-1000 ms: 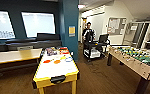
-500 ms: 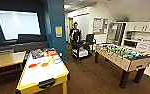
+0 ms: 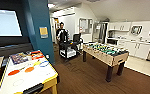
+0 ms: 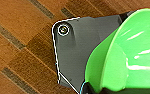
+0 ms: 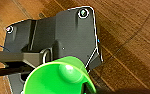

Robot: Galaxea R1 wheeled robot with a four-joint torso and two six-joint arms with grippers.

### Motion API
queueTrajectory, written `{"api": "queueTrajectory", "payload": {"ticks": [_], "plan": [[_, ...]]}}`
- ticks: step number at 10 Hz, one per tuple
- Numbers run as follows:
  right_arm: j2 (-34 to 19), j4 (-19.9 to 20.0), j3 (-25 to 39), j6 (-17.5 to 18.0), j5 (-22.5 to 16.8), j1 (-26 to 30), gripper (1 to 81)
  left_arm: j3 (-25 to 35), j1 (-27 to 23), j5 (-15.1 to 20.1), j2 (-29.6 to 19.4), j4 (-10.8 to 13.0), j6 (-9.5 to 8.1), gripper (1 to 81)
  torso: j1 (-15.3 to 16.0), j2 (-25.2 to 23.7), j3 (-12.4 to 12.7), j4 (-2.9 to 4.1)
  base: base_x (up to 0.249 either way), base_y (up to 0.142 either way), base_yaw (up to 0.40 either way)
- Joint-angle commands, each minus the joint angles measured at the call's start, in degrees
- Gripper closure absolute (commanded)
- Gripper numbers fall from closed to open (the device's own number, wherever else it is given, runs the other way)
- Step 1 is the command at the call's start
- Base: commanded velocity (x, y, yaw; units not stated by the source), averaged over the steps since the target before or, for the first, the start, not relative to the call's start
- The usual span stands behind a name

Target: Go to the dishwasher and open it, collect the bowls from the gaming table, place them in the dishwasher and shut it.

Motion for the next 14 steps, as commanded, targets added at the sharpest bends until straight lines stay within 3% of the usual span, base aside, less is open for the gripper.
{"api": "queueTrajectory", "payload": {"ticks": [1,9,14], "plan": [[-1.4,-0.5,-0.1,0.1,-2.6,2.4,81.1,0.7,-3.0,2.9,-1.9,-0.2,0.26,81.1,0.0,0.0,0.0,0.0,0.0,0.0,-0.393],[-1.1,-0.5,0.3,0.0,-2.6,2.6,81.1,26.3,-2.4,1.0,-17.6,-1.1,-0.53,81.1,0.0,0.0,0.0,0.0,0.0,0.0,-0.33],[-1.1,-0.5,0.3,0.1,-2.6,2.6,81.1,28.5,-2.4,0.6,-19.2,-1.1,-0.53,81.1,0.0,0.0,0.0,0.0,0.0,0.0,-0.315]]}}
